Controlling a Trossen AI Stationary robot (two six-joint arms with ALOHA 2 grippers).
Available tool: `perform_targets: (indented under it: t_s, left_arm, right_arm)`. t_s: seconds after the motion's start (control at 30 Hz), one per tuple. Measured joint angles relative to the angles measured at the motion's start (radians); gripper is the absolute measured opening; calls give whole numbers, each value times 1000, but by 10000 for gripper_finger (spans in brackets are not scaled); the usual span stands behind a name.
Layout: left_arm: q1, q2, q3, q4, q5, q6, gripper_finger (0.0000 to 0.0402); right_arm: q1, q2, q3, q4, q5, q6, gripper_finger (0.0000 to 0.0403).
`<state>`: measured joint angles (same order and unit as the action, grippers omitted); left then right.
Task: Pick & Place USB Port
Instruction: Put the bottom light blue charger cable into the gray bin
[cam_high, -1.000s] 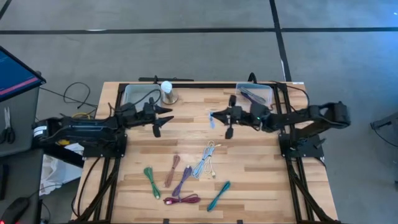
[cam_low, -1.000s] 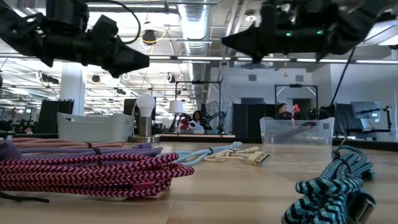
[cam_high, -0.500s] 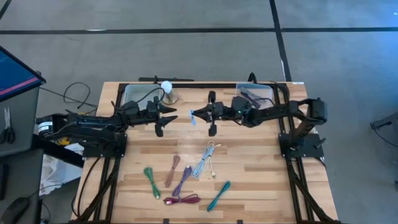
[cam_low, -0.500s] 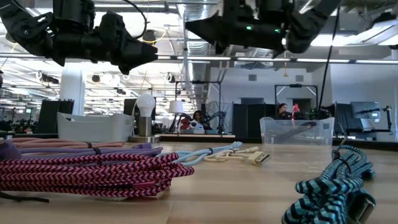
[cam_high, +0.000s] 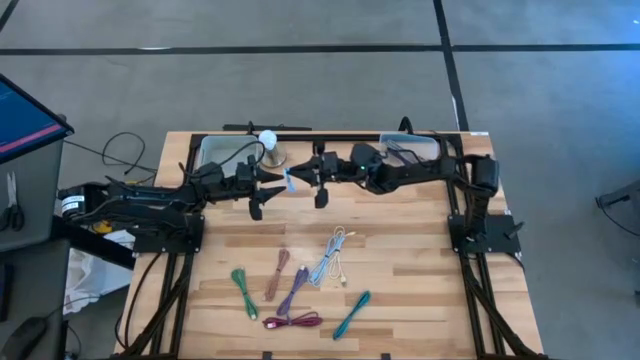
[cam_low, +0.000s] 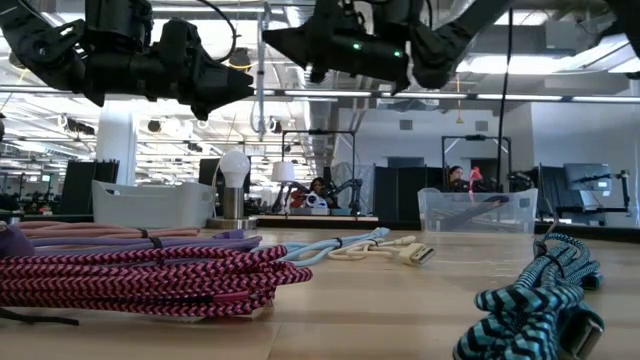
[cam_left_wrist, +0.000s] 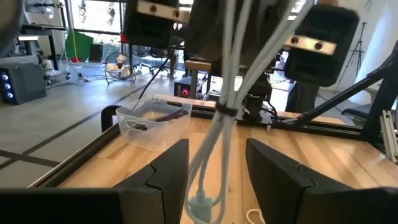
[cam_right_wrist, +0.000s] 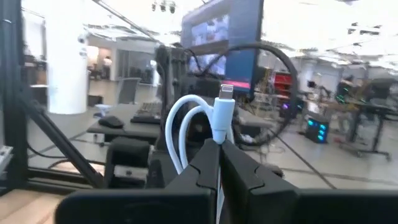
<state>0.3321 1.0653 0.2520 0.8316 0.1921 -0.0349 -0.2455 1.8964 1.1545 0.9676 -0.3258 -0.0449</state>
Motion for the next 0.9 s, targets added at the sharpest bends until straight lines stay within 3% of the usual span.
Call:
perform_targets:
  t_s: [0.4,0.5,0.73,0.9]
  left_arm:
    - [0,0,0,0,0,0,151]
    - [0,0,0,0,0,0,124]
    - [0,0,-1,-1,-4,4,17]
    - [1,0,-1,-1,-4,4,12]
  right_arm:
    - [3,40,82,-24,-18,20,0]
    - [3,40,82,-24,-18,20,0]
    - [3,40,82,-25,-18,19,0]
    - [3,40,82,-25,-18,22,0]
